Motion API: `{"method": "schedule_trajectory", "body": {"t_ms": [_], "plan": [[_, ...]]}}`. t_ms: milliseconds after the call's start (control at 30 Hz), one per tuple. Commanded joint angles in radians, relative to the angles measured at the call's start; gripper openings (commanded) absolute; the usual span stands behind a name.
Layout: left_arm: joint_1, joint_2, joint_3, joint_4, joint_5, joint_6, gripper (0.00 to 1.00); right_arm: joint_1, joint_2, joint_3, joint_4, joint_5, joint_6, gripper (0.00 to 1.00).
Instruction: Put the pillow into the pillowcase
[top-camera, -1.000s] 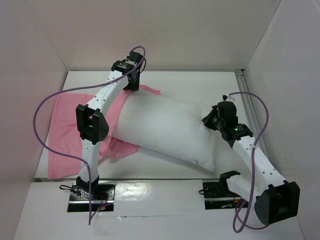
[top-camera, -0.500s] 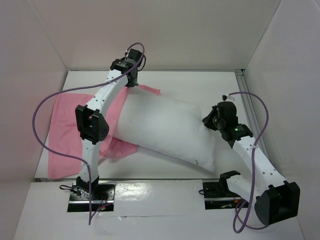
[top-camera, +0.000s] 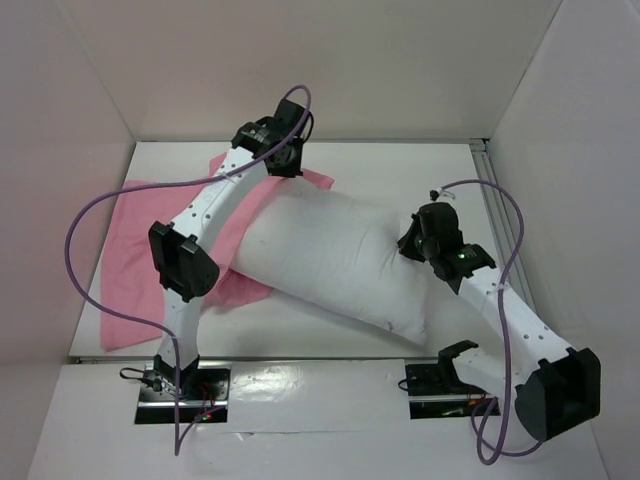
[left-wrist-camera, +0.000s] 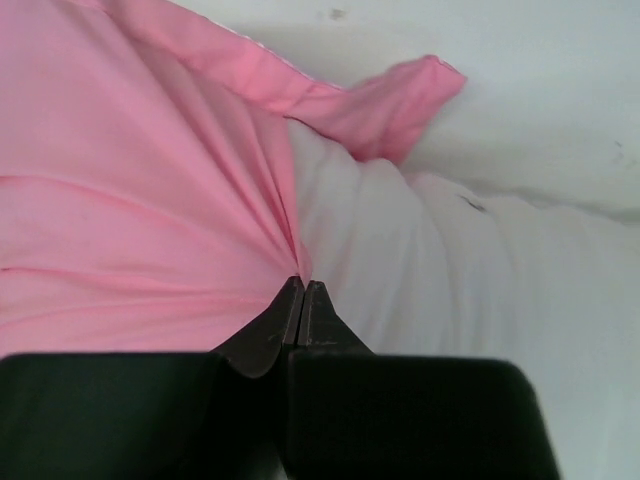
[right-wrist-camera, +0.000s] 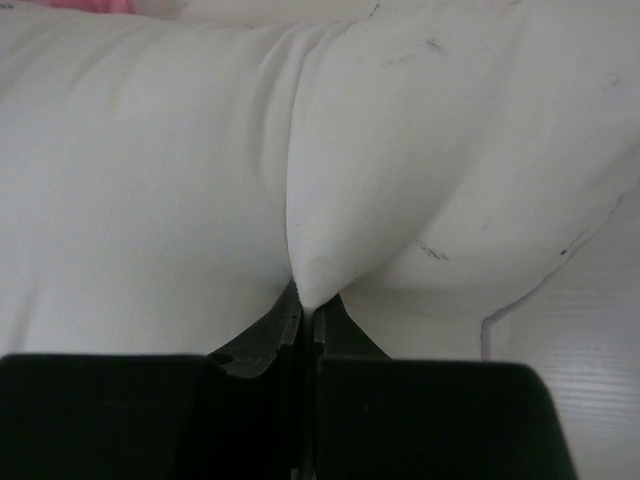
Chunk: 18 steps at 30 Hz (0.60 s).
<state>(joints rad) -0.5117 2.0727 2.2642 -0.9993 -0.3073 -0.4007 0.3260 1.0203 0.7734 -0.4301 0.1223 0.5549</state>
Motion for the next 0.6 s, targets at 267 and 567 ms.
{"method": "schedule_trajectory", "body": {"t_ms": [267,567], "plan": [[-0.137,-0.134,-0.025,0.053,0.122,-0.073,0.00,0.199,-0.095,0.161,0.194,-0.061,-0.027,0.00],[-0.183,-0.052,0.214,-0.062,0.253,-0.064,0.00,0.179,-0.040,0.371,0.298,-0.263,-0.013,0.00]]}}
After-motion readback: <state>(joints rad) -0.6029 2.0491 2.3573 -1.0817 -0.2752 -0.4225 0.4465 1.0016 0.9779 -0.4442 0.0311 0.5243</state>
